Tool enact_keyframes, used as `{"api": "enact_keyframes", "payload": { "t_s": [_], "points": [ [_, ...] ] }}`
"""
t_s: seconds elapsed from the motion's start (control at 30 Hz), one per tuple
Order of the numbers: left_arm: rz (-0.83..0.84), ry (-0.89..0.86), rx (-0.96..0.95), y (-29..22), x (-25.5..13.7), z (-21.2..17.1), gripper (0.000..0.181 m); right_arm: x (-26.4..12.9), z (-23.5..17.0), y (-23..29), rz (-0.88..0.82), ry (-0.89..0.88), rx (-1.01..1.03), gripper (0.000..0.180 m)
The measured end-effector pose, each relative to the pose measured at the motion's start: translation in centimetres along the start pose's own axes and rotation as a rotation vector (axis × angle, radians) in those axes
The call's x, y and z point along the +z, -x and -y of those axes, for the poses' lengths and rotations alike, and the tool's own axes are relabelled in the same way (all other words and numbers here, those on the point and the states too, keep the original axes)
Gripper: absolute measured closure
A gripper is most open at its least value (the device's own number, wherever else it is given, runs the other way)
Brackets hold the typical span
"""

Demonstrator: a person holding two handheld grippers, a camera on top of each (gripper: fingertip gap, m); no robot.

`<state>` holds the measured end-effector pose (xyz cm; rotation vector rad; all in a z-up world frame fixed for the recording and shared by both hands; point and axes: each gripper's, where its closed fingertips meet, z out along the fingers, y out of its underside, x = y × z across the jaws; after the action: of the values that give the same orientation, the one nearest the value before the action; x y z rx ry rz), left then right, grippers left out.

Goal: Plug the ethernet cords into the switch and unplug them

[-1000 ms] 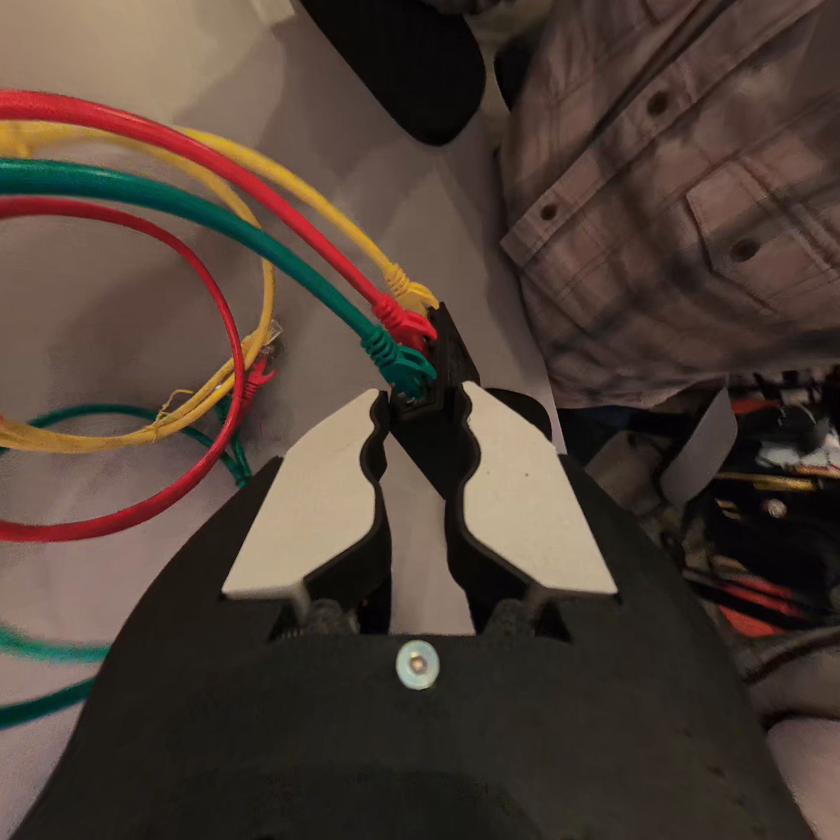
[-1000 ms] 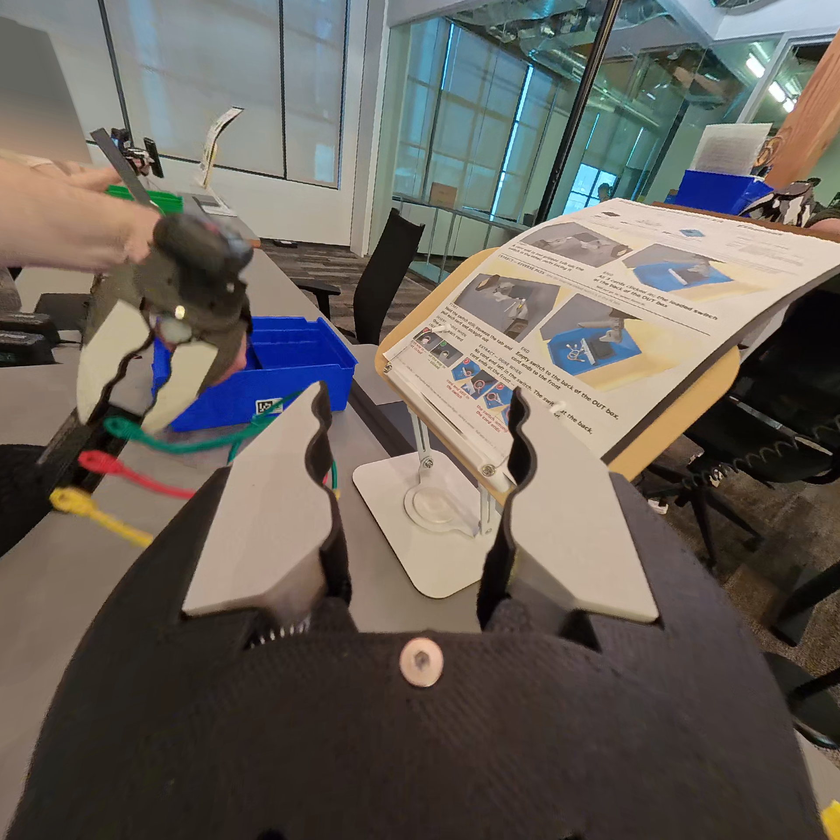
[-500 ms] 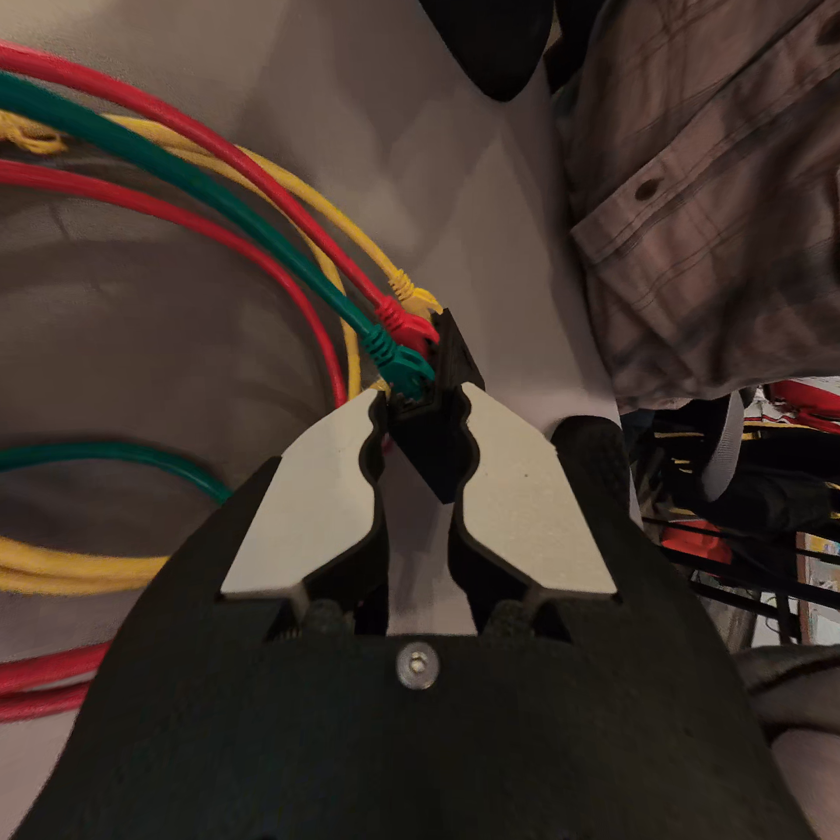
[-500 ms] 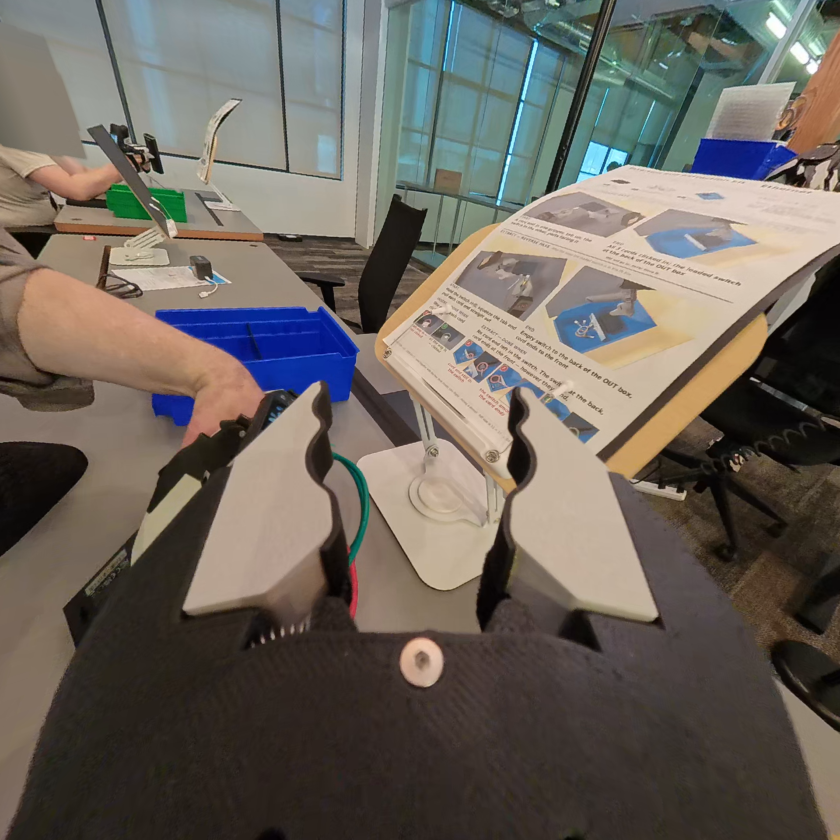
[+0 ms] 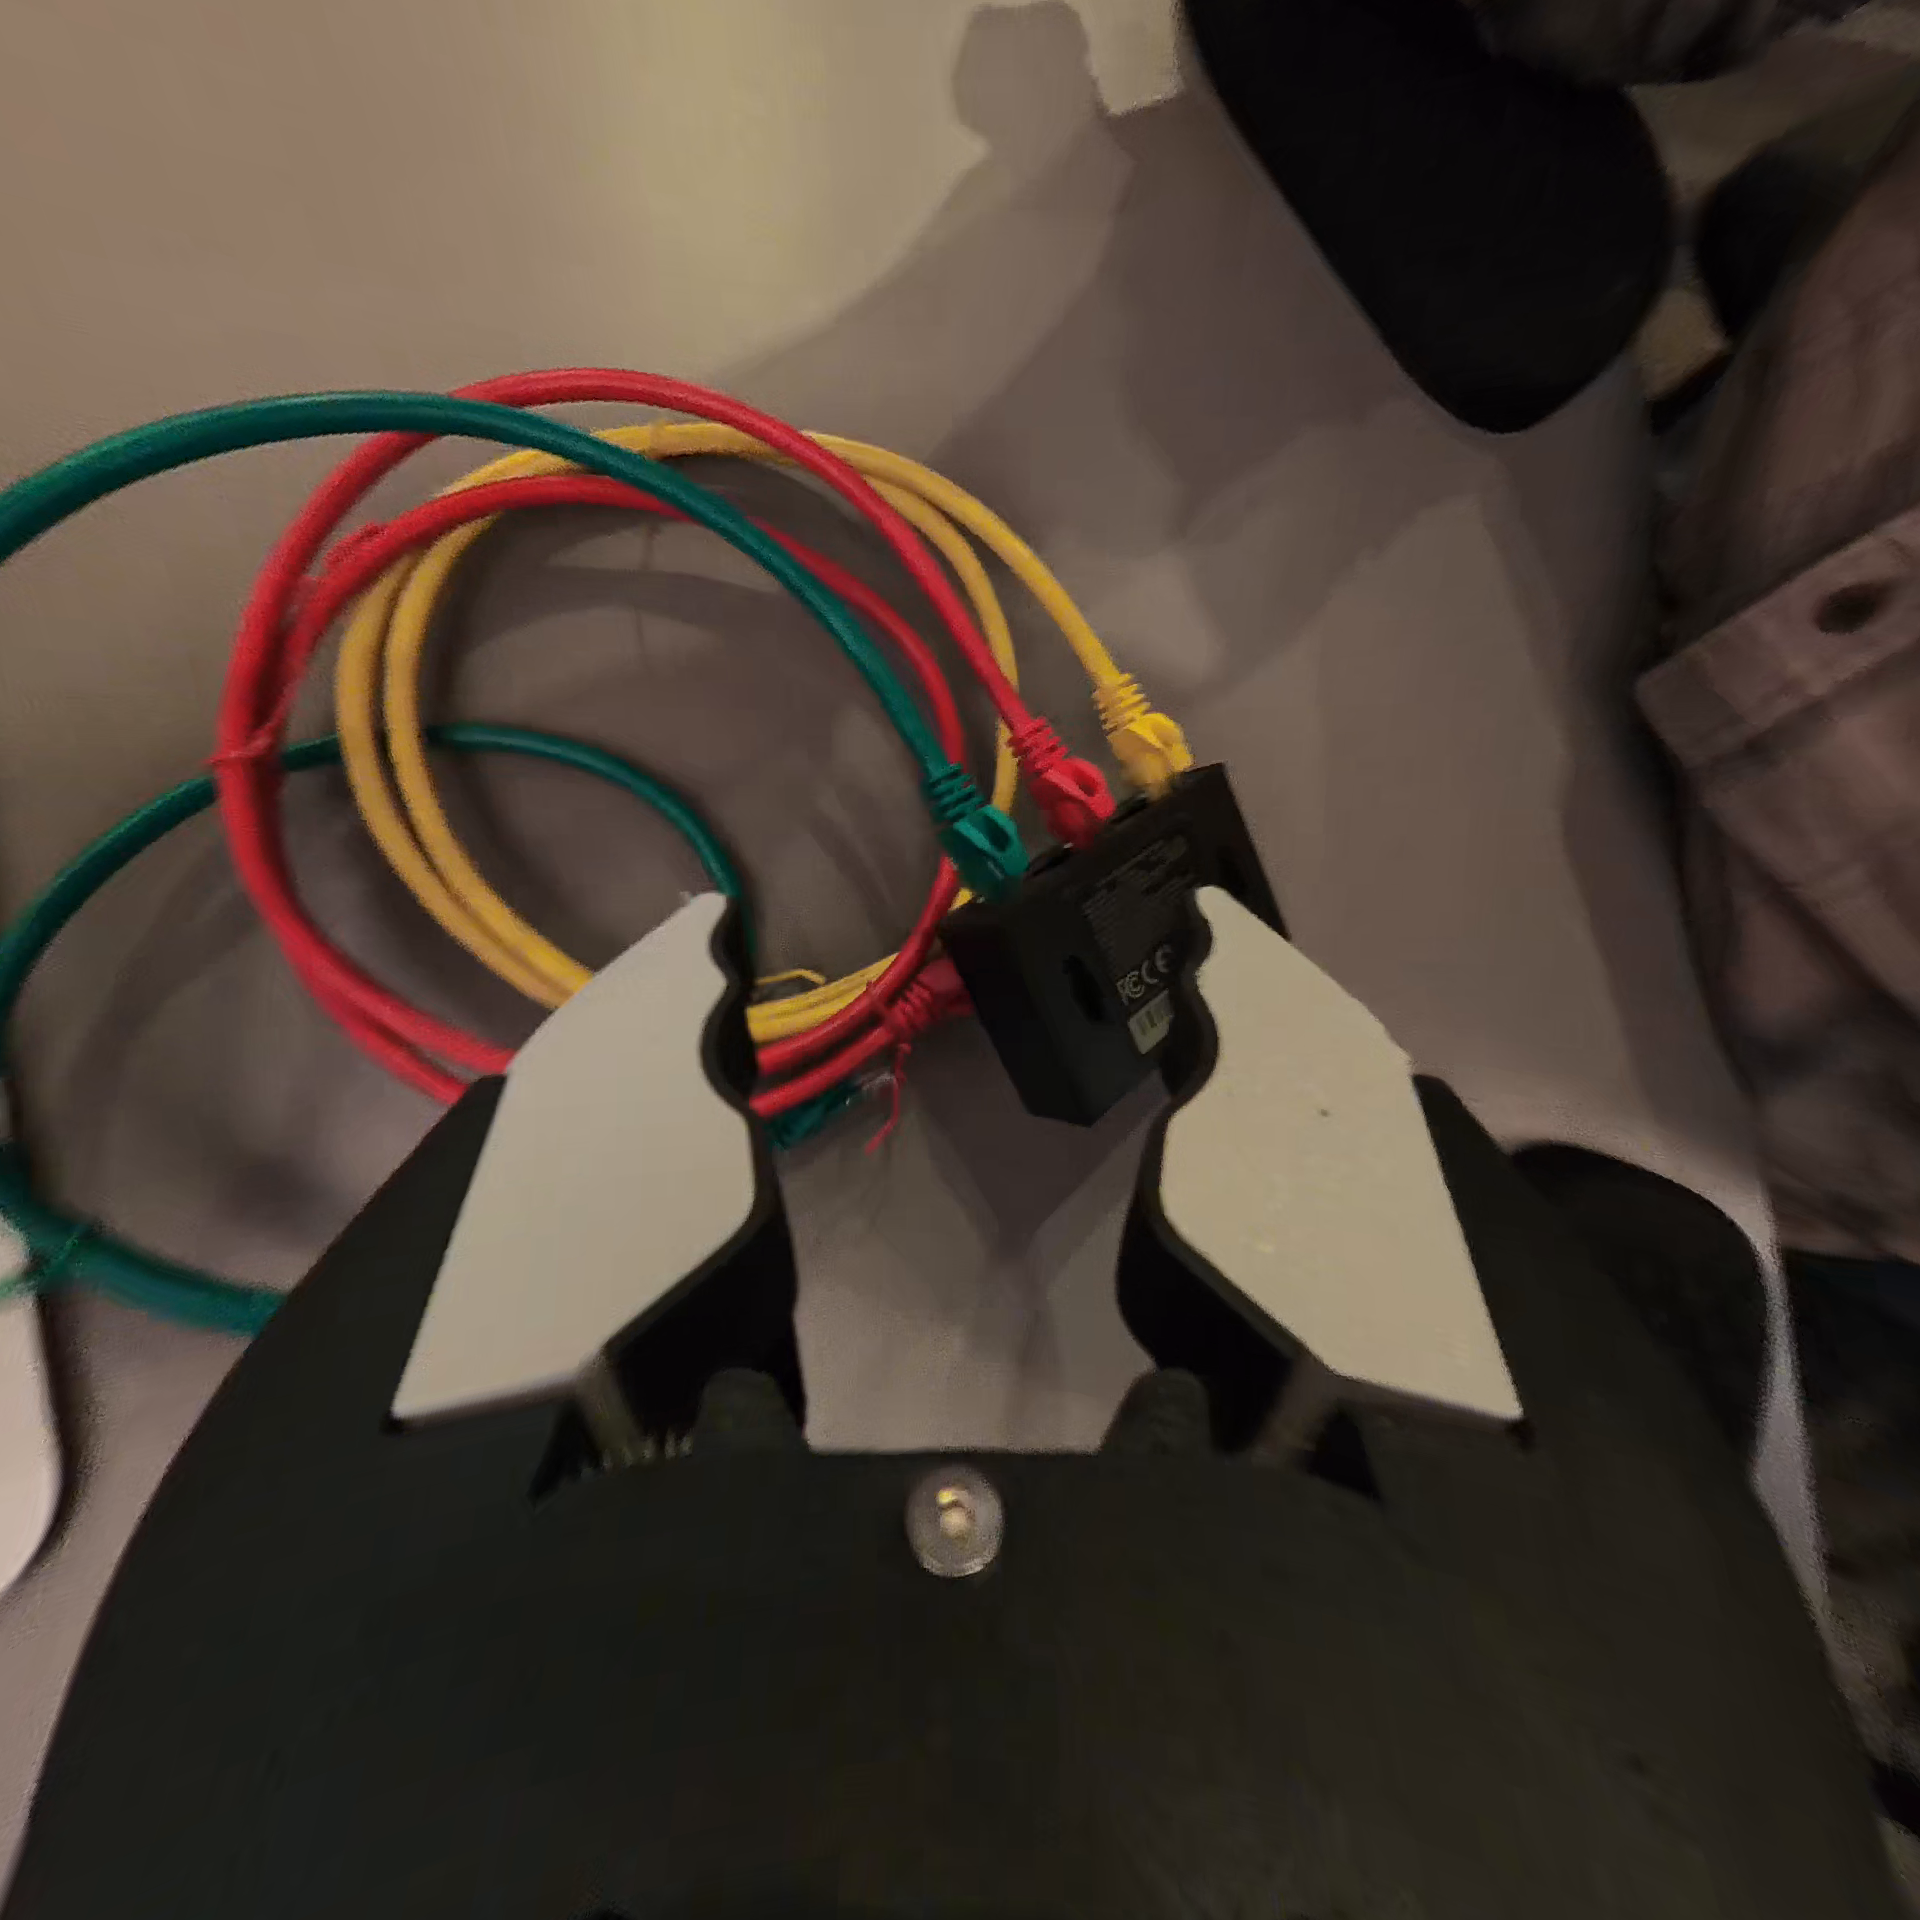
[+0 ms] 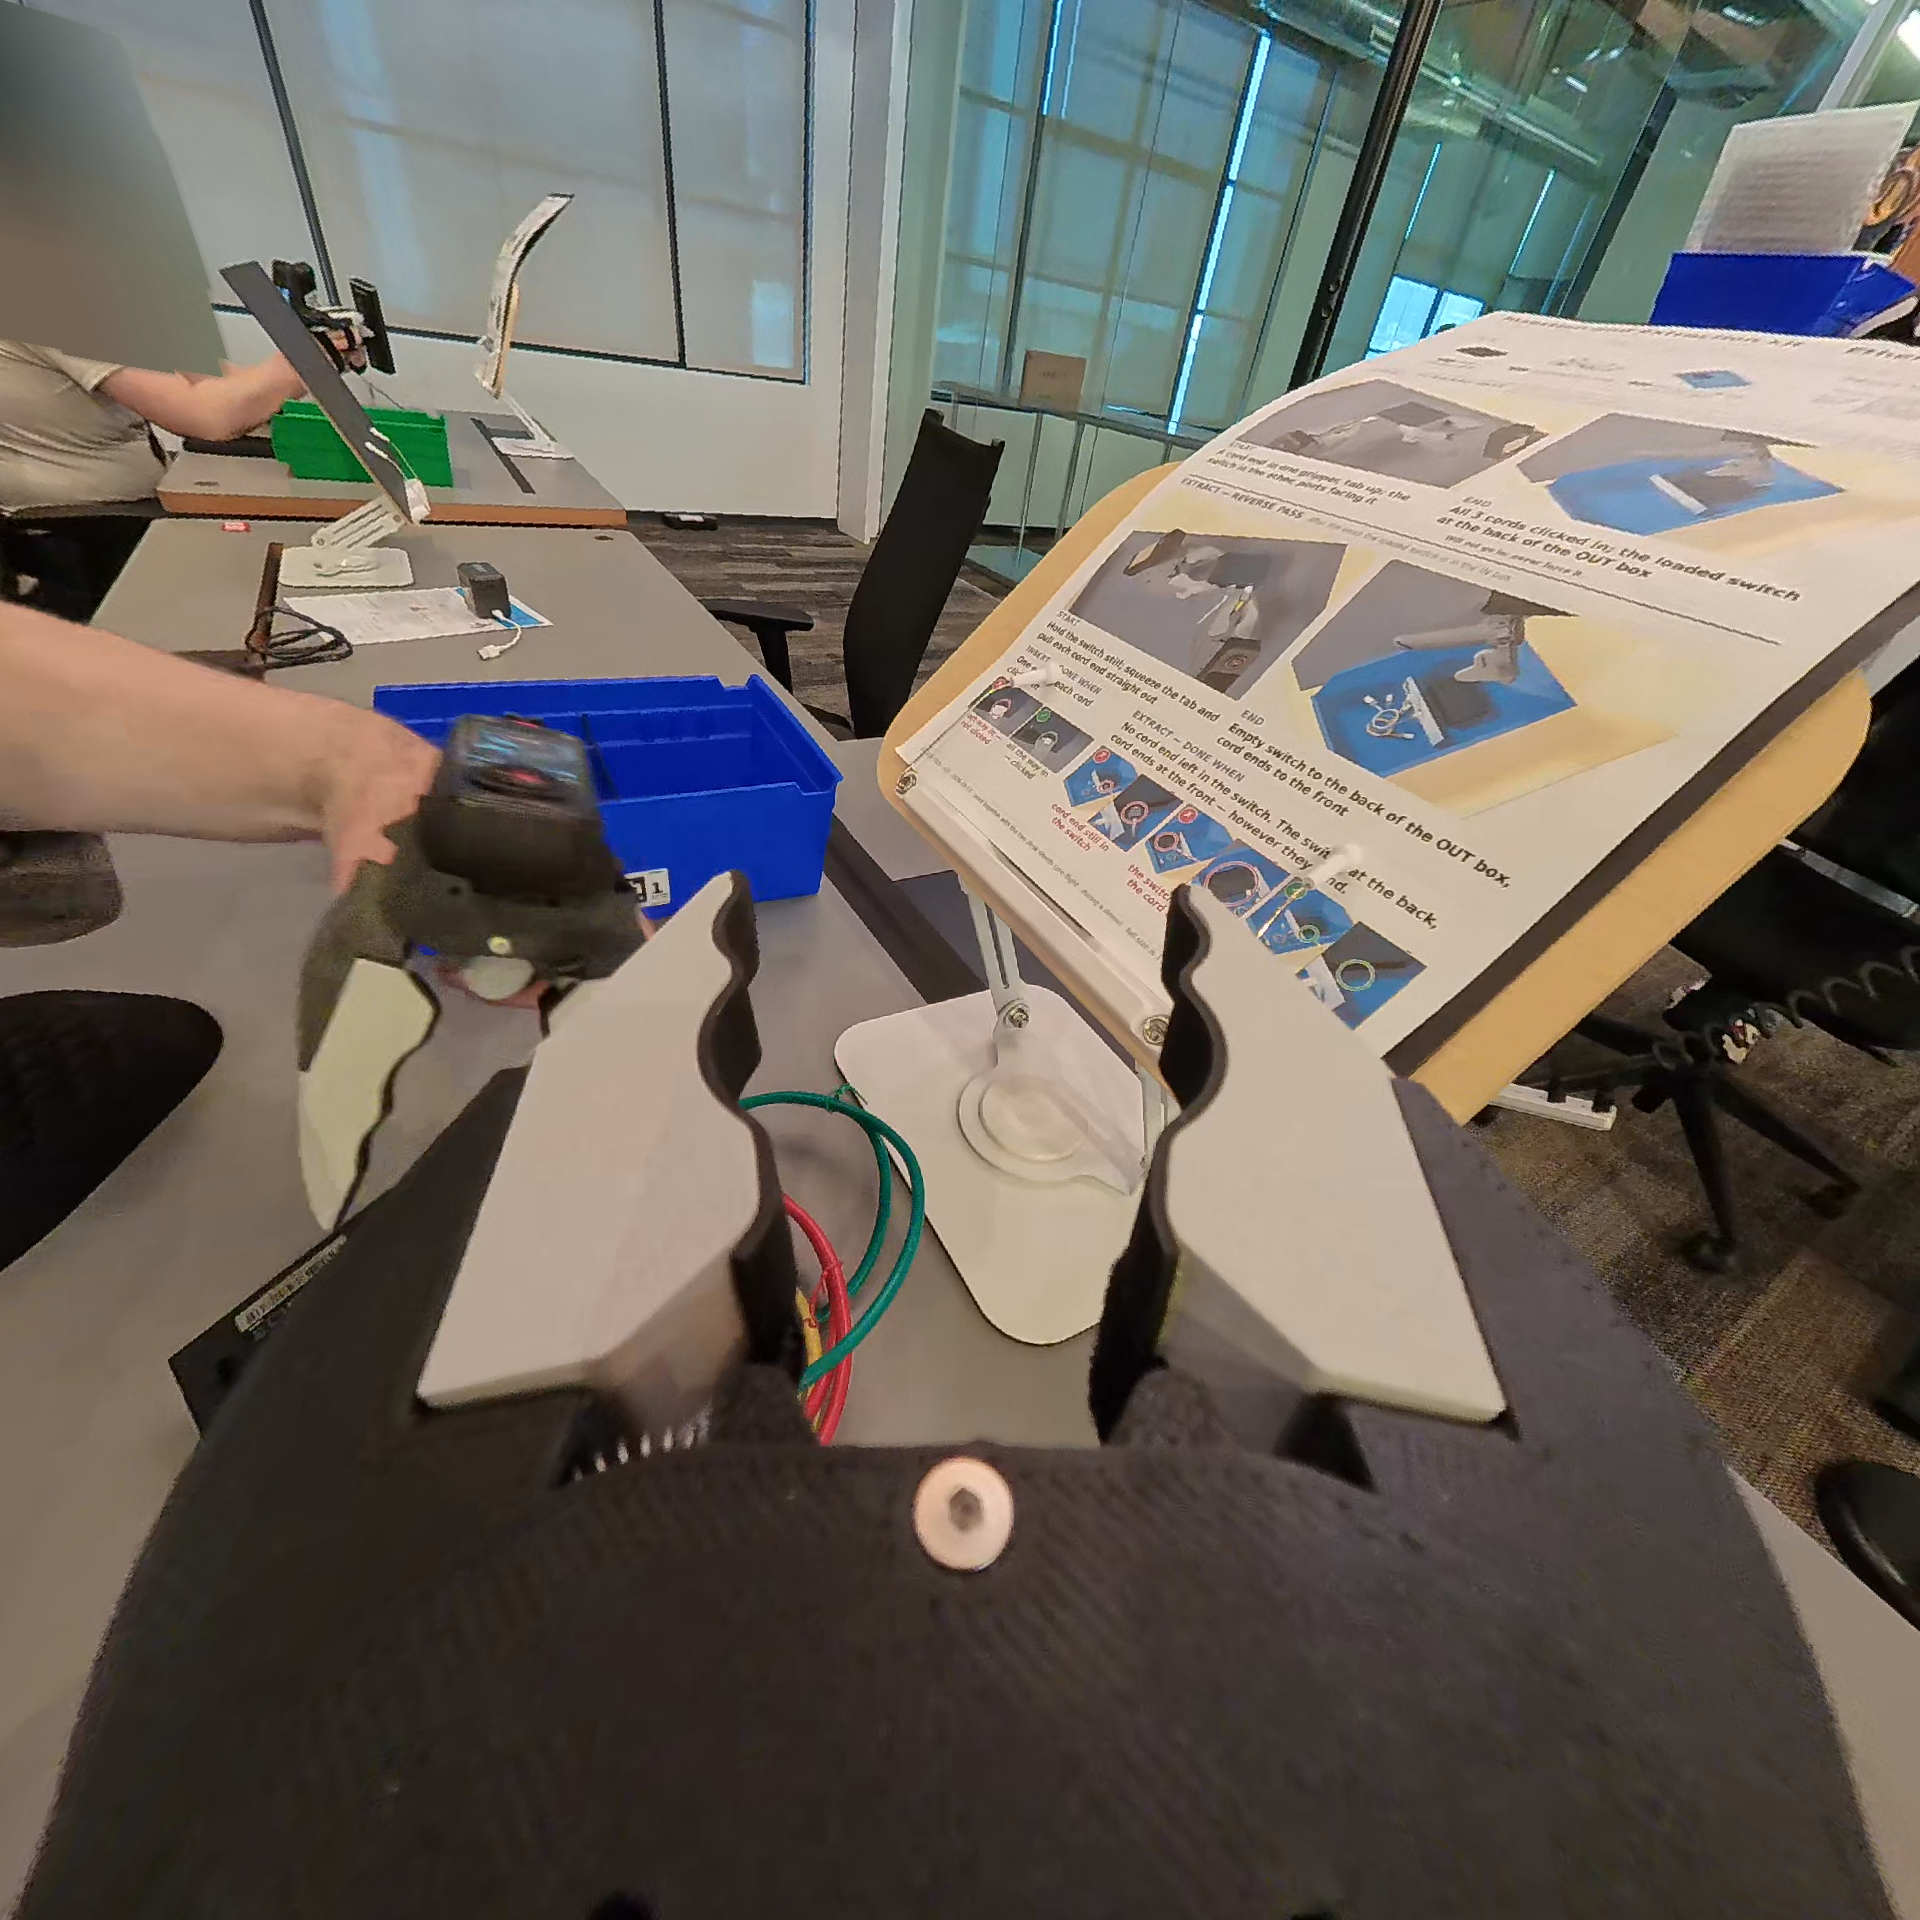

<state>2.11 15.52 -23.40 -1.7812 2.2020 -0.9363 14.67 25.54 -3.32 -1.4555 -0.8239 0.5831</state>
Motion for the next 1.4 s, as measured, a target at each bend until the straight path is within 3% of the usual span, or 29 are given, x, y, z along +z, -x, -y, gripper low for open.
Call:
{"api": "enact_keyframes", "payload": {
  "t_s": [0.07, 0.23, 0.43, 0.6, 0.73, 0.8, 0.97, 1.2, 1.4],
  "points": [
    [0.16, 0.013, 0.024, -0.3, -0.2, -0.9, 0.09, 0.0, 0.0, -0.1, 0.002, -0.005, 0.007, 0.102],
    [0.481, 0.045, 0.01, -2.2, 1.0, -3.6, 0.078, -0.1, 0.3, 0.1, 0.009, -0.016, 0.009, 0.102],
    [0.658, 0.002, -0.106, -3.0, 4.0, -5.1, 0.051, 0.2, 0.9, 1.0, 0.026, -0.021, -0.004, 0.102],
    [0.69, -0.02, -0.161, -2.5, 4.5, -3.2, 0.052, 0.4, 1.2, 1.6, 0.038, -0.024, -0.014, 0.102],
    [0.693, 0.092, -0.18, -1.6, 5.8, -4.1, 0.062, 0.6, 1.1, 1.8, 0.043, -0.017, -0.02, 0.102],
    [0.659, 0.078, -0.196, -1.8, 6.3, -3.9, 0.073, 0.7, 1.1, 1.9, 0.047, -0.016, -0.021, 0.102],
    [0.653, 0.054, -0.219, -1.3, 5.7, -4.0, 0.076, 1.2, 0.9, 2.4, 0.064, -0.014, -0.019, 0.102],
    [0.575, -0.051, -0.307, -0.8, 2.2, -4.3, 0.078, 2.9, -0.1, 5.6, 0.178, 0.036, -0.094, 0.101],
    [0.489, -0.141, -0.352, 0.2, -1.8, -5.6, 0.079, 5.8, -3.8, 11.0, 0.349, 0.166, -0.279, 0.1]
  ]
}}
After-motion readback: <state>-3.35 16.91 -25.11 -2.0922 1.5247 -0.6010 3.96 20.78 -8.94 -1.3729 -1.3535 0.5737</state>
